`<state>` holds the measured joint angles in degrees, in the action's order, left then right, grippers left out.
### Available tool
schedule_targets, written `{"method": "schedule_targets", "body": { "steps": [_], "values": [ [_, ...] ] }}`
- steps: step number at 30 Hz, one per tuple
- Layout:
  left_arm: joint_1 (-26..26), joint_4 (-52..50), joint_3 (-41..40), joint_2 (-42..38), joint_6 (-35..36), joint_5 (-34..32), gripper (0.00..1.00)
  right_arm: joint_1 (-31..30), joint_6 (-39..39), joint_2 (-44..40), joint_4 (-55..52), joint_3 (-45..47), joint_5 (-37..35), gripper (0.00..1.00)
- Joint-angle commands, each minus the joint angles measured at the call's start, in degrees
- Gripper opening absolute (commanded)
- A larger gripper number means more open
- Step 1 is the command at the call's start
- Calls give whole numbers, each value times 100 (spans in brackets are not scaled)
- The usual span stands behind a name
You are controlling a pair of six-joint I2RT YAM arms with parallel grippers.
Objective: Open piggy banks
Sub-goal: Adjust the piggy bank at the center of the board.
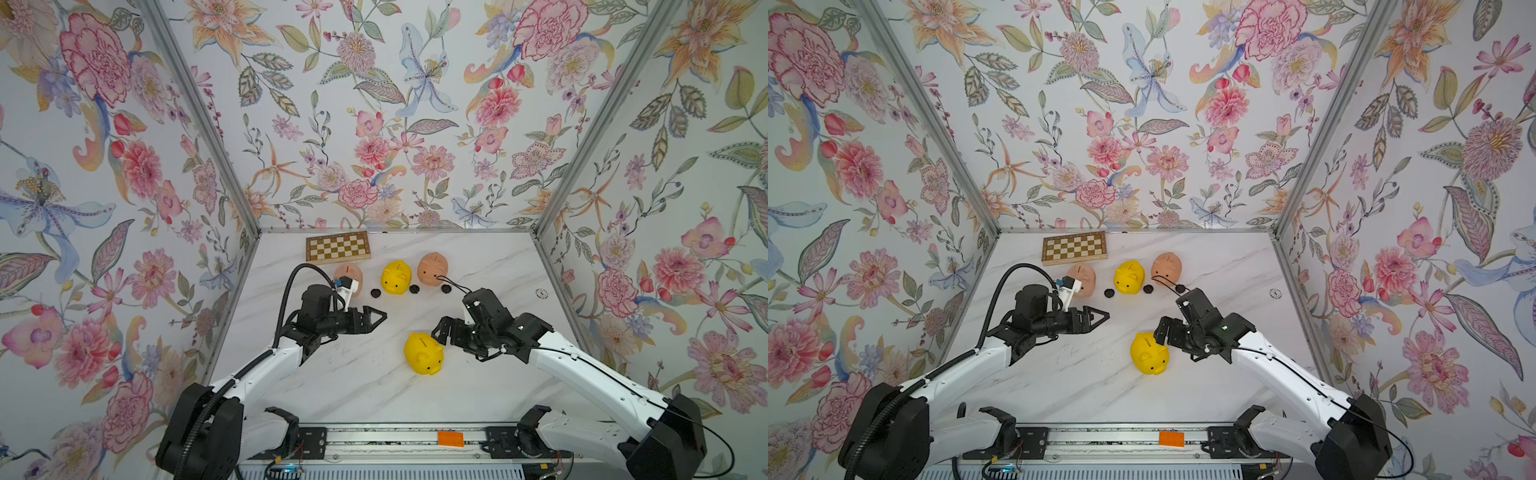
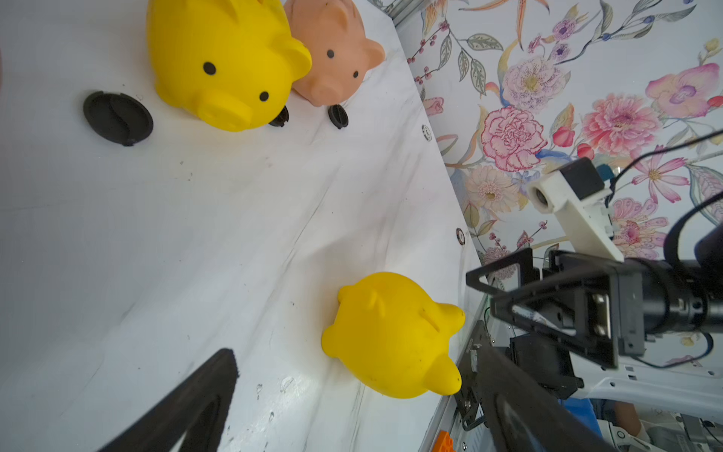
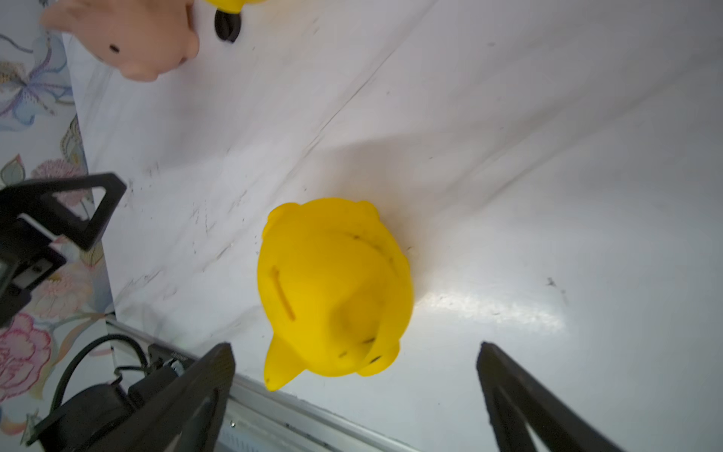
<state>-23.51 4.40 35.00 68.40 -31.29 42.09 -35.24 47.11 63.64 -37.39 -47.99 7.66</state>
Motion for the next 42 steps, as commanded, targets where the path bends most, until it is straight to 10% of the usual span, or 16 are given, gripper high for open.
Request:
{"method": "schedule_targets", "body": {
  "steps": [1, 9, 25, 42],
  "values": [
    [-287, -652, 75, -338, 128, -370, 99, 431, -488, -76, -7, 433, -309, 99],
    [-1164, -1327, 237, -608, -100, -1104, 99, 436, -886, 150, 612, 895, -223, 99],
    [-2135, -2465, 937, -130, 83, -2315, 99, -1430, -284, 752, 2307, 1121, -76, 99],
    [-3623, -5101, 3144, 1540, -13, -4349, 99, 726, -784, -340, 2174, 1960, 378, 99]
  ]
}}
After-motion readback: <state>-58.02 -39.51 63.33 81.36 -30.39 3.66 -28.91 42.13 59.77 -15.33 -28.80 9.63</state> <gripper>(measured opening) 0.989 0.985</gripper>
